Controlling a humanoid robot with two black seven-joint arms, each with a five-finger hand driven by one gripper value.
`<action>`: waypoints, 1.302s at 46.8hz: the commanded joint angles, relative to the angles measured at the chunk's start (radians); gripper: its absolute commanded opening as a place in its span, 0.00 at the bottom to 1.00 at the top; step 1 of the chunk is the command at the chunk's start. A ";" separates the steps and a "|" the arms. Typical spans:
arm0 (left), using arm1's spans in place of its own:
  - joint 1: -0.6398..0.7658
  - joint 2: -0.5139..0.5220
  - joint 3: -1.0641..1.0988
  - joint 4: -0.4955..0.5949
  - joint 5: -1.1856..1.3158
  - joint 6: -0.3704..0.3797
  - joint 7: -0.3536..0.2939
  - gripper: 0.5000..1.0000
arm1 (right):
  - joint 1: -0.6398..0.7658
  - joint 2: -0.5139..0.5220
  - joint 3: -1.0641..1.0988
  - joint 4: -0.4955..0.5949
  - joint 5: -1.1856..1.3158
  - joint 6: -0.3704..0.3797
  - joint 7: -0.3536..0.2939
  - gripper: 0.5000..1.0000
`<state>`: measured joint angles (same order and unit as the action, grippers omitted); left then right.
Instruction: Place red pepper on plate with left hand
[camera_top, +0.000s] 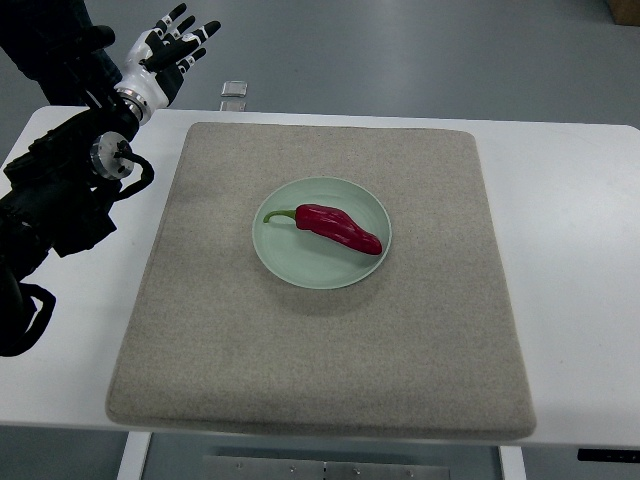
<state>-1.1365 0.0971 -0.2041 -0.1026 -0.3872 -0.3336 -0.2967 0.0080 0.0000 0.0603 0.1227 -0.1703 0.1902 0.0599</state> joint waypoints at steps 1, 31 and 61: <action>0.011 -0.002 0.000 0.006 -0.004 -0.044 -0.019 0.93 | 0.000 0.000 0.000 0.000 0.000 0.000 0.000 0.86; 0.050 -0.027 -0.012 -0.011 -0.124 0.007 -0.009 0.93 | 0.000 0.000 0.001 0.000 0.000 0.000 0.000 0.86; 0.054 -0.036 -0.008 -0.008 -0.102 0.004 -0.015 0.95 | 0.000 0.000 0.000 0.000 0.000 0.000 0.000 0.86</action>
<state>-1.0833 0.0615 -0.2136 -0.1099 -0.4896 -0.3283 -0.3114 0.0080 0.0000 0.0599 0.1227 -0.1703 0.1902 0.0598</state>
